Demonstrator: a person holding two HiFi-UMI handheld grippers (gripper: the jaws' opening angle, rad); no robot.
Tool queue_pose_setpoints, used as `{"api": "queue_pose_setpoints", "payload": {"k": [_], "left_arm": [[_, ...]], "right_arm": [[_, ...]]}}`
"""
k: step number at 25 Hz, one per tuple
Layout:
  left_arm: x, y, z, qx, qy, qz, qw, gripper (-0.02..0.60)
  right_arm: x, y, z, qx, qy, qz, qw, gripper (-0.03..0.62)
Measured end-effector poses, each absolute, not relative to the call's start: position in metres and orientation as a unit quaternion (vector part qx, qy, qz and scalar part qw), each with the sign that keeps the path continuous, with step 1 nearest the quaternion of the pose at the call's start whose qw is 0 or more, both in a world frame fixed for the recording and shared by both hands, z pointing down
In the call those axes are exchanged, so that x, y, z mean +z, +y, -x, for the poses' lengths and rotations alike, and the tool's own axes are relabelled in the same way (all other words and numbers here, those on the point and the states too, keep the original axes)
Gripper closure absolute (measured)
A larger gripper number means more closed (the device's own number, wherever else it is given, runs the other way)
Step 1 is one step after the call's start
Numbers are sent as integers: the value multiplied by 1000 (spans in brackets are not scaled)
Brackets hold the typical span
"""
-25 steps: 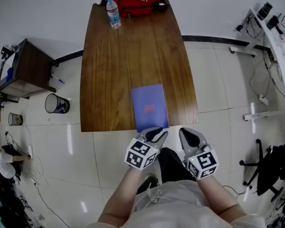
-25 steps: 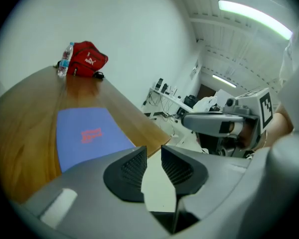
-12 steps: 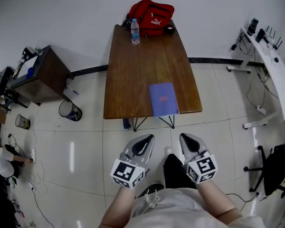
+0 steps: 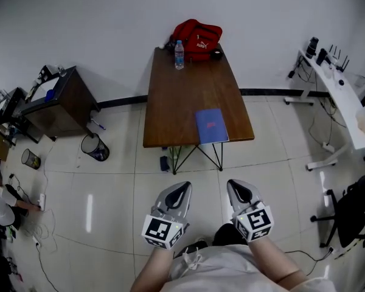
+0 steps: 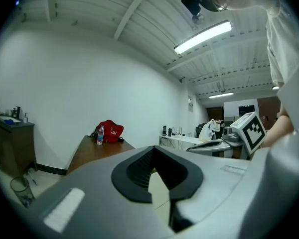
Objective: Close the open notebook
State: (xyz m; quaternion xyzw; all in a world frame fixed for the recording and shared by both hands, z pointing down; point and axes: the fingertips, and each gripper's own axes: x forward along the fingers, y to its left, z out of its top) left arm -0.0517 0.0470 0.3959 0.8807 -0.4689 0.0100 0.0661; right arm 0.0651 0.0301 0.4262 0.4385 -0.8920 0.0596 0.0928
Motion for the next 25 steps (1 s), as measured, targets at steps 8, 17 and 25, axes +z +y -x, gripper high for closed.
{"api": "queue_pose_setpoints", "payload": {"k": [8,17,25], "left_arm": [[384,67,64,-10,-481,-875,54,575],[384,78,53,1,-503,-863,49,575],[385,84,33,7,-498,-866,49,575]], "right_arm": [[424,55,-61,59,-900,-422,96,592],[418,62,-72,47,-908,-408,89,592],[410,66,-86,38,-910,-403,85,592]]}}
